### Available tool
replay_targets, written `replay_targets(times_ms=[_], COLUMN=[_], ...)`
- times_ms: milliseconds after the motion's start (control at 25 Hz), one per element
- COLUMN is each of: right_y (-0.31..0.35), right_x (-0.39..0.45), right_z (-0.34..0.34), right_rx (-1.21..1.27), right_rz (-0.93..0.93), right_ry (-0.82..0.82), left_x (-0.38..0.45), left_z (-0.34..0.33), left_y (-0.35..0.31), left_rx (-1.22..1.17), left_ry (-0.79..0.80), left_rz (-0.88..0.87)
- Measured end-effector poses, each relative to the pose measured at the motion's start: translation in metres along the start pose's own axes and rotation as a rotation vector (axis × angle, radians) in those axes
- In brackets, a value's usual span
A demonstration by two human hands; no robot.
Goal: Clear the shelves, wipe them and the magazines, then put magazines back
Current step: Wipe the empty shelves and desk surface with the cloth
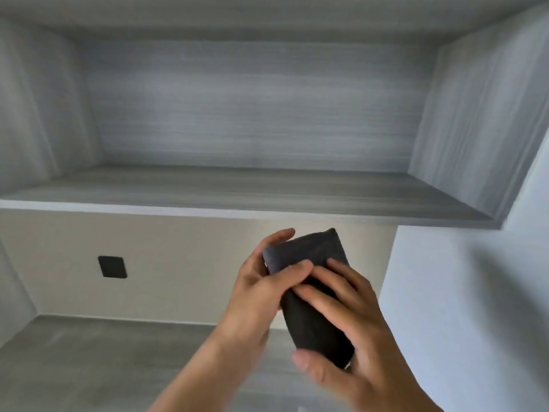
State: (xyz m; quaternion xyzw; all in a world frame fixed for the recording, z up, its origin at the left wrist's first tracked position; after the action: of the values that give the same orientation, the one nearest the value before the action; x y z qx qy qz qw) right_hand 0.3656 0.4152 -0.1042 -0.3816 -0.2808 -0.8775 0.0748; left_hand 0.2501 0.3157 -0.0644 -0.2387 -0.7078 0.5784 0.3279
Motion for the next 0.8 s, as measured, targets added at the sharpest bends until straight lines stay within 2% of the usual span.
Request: replay_targets(times_ms=[80, 120, 240, 320, 360, 400, 480, 520, 560, 600, 640, 680, 800], right_y=[-0.001, -0.005, -0.019, -0.036, -0.049, -0.059, -0.073, -0.075, -0.075, -0.077, -0.079, -0.081, -0.098], right_x=[0.021, 0.032, 0.068, 0.093, 0.105, 0.116, 0.131, 0.133, 0.136, 0.14, 0.143, 0.145, 0.152], right_z=[0.01, 0.015, 0.04, 0.058, 0.065, 0.069, 0.076, 0.081, 0.088, 0.096, 0.105, 0.111, 0.11], right_rx=[-0.278, -0.365, -0.52, -0.672, -0.773, -0.801, -0.631, -0.452, -0.226, -0.06, 0.002, 0.014, -0.224], right_rz=[0.094, 0.14, 0.287, 0.278, 0.211, 0.069, -0.409, -0.613, -0.752, -0.816, -0.836, -0.857, -0.855], right_ry=[0.018, -0.031, -0.348, -0.462, -0.445, -0.354, -0.091, 0.027, 0.064, 0.057, 0.05, 0.06, 0.172], left_x=[0.027, 0.039, 0.079, 0.107, 0.124, 0.139, 0.161, 0.164, 0.167, 0.169, 0.171, 0.173, 0.176], left_z=[-0.001, -0.004, -0.025, -0.037, -0.037, -0.03, -0.009, 0.003, 0.015, 0.026, 0.034, 0.038, 0.04], left_y=[-0.018, -0.026, -0.052, -0.063, -0.064, -0.063, -0.053, -0.046, -0.04, -0.037, -0.036, -0.038, -0.039], left_rx=[-0.108, -0.131, -0.151, -0.069, 0.092, 0.367, 1.119, 1.371, 1.495, 1.503, 1.47, 1.434, 1.475], left_ry=[-0.011, 0.018, 0.227, 0.248, 0.179, 0.102, 0.076, 0.116, 0.173, 0.215, 0.246, 0.281, 0.349], left_rz=[0.081, 0.116, 0.202, 0.164, 0.095, -0.014, -0.212, -0.247, -0.245, -0.223, -0.196, -0.182, -0.209])
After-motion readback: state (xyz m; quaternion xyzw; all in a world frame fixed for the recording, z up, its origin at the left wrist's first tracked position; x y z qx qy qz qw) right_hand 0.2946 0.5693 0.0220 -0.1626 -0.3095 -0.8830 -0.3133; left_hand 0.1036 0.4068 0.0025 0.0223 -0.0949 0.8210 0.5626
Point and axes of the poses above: each hand's wrist, its own x-axis towards the middle knuckle, its own z-axis out of the back of the hand, y = z × x, the point moved 2 cm from there along x, towards the middle knuckle, and after that the axes turned 11 degrees about x, right-handed, at the moved point
